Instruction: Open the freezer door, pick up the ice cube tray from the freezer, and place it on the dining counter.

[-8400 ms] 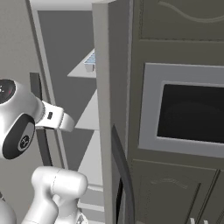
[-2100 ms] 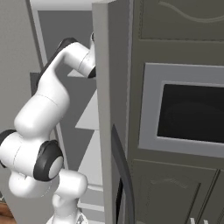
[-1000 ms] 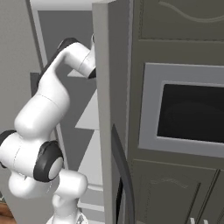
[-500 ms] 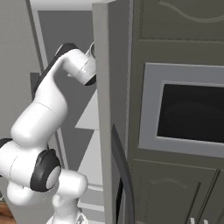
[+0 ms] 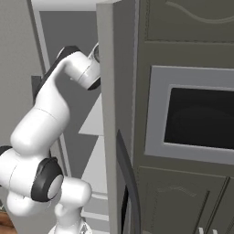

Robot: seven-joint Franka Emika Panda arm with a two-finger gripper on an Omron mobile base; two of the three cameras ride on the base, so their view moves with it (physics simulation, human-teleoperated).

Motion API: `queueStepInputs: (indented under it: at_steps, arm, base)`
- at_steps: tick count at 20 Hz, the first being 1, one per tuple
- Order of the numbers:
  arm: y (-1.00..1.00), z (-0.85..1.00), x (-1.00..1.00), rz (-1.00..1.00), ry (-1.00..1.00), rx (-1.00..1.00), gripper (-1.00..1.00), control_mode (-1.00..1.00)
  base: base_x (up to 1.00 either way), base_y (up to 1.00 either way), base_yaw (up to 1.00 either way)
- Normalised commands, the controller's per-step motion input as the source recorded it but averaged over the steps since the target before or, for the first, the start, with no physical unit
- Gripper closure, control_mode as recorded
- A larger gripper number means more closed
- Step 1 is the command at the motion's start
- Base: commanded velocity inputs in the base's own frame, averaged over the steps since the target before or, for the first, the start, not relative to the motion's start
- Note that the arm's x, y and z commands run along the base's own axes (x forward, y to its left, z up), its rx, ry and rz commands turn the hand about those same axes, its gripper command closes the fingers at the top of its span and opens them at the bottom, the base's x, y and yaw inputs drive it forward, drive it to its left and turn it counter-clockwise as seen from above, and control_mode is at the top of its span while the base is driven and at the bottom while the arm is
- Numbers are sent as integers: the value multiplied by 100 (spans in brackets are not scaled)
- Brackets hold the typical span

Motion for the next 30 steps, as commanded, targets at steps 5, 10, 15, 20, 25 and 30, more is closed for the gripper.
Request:
queueStepInputs:
  at_steps: [5, 10, 15, 20, 25, 30]
  arm:
    - [13, 3, -31, 0, 1, 0, 100, -100]
    - [9, 0, -53, 0, 0, 0, 100, -100]
    - [6, 0, -41, 0, 0, 0, 100, -100]
    - [5, 0, -42, 0, 0, 0, 100, -100]
    - [7, 3, -49, -1, 0, 0, 100, -100]
    - [7, 2, -48, -2, 0, 0, 100, -100]
  base:
    - [0, 0, 0]
    - [0, 0, 0]
    - [0, 0, 0]
    - [0, 0, 0]
    - [0, 0, 0]
    - [0, 0, 0]
